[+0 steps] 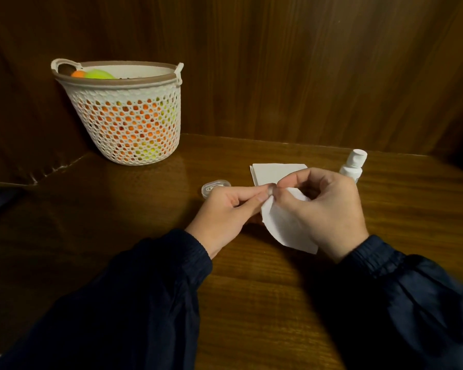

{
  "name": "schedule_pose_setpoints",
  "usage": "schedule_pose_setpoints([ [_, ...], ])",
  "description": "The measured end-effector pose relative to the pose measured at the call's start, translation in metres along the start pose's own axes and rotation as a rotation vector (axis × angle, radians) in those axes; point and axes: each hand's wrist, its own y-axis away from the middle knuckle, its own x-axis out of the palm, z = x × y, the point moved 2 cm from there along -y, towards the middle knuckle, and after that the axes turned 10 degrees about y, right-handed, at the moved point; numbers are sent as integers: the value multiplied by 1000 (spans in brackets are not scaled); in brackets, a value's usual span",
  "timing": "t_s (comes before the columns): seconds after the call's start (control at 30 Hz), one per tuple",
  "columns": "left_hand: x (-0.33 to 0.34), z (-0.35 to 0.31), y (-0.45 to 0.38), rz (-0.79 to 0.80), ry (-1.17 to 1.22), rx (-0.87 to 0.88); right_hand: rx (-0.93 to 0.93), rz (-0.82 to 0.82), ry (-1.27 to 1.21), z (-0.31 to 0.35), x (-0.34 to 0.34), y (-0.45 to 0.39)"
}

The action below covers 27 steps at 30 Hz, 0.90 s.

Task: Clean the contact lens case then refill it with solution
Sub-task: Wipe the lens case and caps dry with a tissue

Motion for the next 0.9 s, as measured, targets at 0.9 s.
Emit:
schedule_pose_setpoints([
  [0.9,-2,-12,4,40,155,-2,-17,242,-208,-8,-12,-5],
])
